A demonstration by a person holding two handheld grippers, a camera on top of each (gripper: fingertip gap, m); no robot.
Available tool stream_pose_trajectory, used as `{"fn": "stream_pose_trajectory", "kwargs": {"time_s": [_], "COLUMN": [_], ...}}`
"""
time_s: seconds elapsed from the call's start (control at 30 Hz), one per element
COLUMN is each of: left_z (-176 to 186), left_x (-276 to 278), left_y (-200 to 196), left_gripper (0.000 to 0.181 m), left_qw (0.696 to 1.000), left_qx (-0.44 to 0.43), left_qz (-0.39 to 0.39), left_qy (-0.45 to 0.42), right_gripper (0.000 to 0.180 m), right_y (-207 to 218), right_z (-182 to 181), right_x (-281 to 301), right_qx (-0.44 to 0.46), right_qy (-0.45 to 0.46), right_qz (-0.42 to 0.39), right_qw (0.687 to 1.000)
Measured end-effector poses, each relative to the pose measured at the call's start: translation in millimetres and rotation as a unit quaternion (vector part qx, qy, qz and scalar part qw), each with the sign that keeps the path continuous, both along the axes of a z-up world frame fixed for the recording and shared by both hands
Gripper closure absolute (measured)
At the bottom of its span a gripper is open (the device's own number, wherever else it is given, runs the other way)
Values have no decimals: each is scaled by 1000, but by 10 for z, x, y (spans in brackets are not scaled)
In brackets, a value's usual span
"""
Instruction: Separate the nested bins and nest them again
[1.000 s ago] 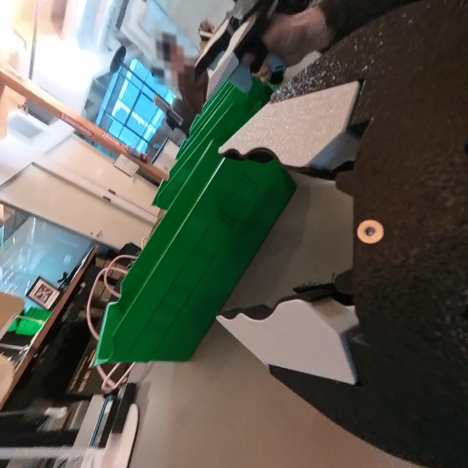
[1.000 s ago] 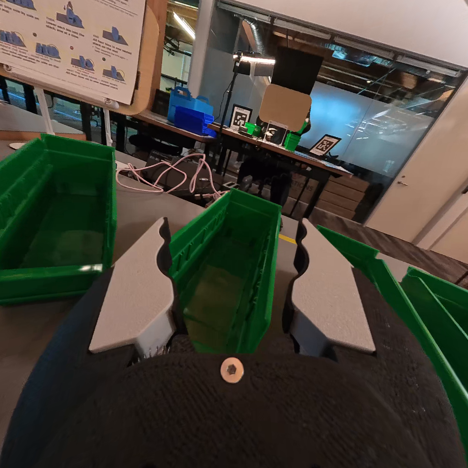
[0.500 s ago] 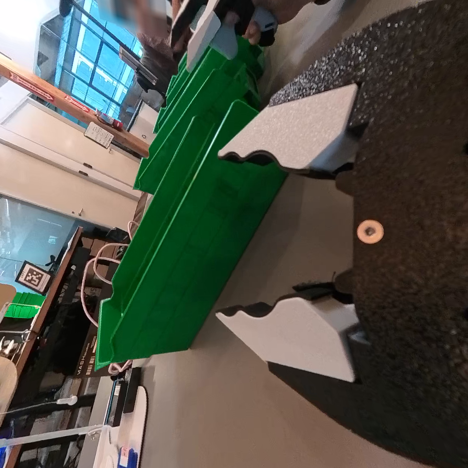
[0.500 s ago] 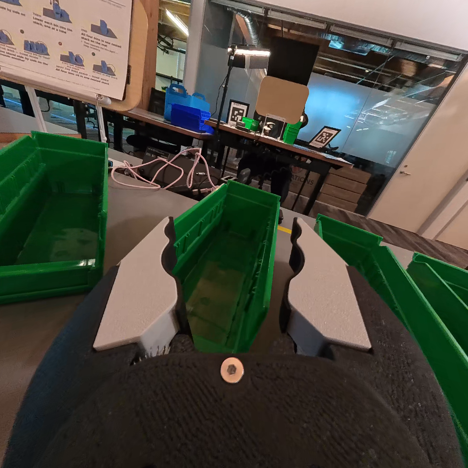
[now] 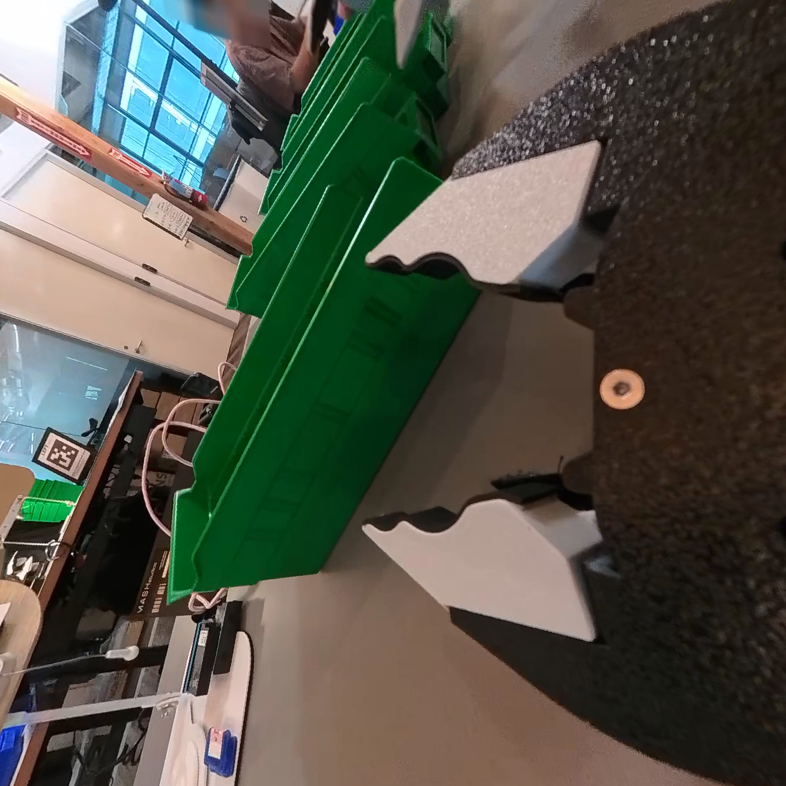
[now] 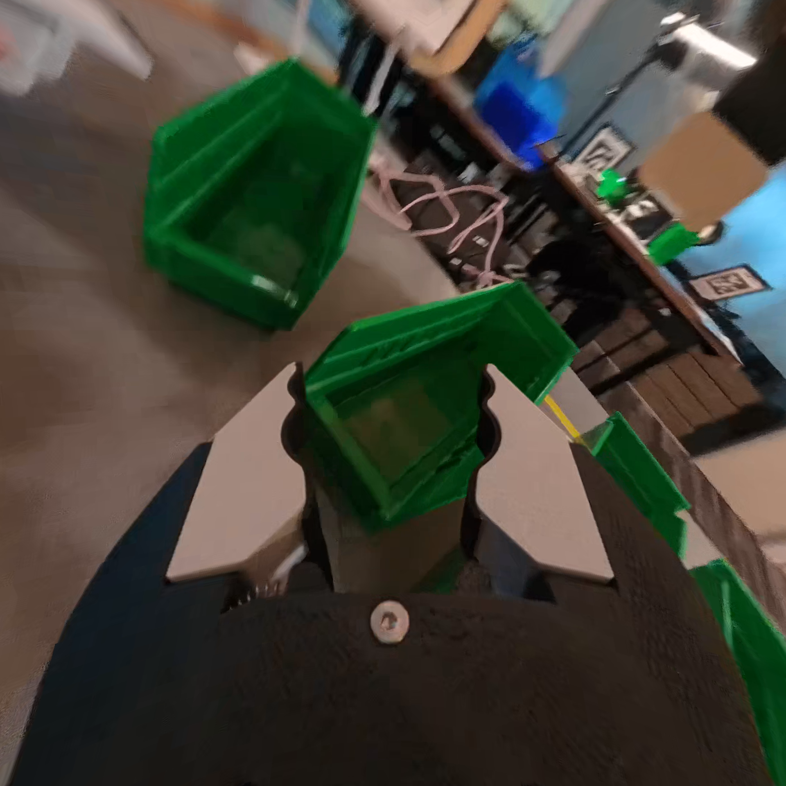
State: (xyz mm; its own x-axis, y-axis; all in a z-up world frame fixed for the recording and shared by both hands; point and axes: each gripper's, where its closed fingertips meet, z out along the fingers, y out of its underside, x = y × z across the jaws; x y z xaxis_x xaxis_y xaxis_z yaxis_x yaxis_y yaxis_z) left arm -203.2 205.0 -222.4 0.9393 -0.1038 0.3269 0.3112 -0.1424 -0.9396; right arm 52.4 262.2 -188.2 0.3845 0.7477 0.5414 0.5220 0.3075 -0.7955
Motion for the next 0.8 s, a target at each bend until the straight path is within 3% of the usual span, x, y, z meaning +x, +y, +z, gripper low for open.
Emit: {"fn": "stream_pose_trajectory", "kwargs": {"time_s": [0.2, 0.37, 0.5, 0.53, 0.6, 0.8], "left_z": [-10, -28, -24, -26, -28, -14], "left_x": [45, 55, 38, 41, 49, 32], "left_y": [19, 22, 17, 18, 20, 12], "left_gripper": [71, 71, 71, 71, 70, 70], "left_qw": [1000, 1000, 999, 999, 999, 998], "left_qx": [-2, -6, -3, -3, -4, 0], "left_qz": [-13, -16, -18, -20, -23, -21], "left_qy": [-19, -22, -41, -44, -48, -54], "right_gripper": [108, 139, 142, 152, 155, 156], "right_y": [-82, 147, 205, 223, 247, 269], "right_z": [-644, -879, -1048, -1098, -1120, -807], "right_x": [101, 128, 119, 136, 138, 143], "right_qx": [-35, 21, -5, -13, -16, 18], "right_qy": [-270, -418, -469, -481, -493, -493], "right_qz": [58, 46, 55, 53, 52, 37], "right_qw": [961, 907, 881, 875, 868, 869]}}
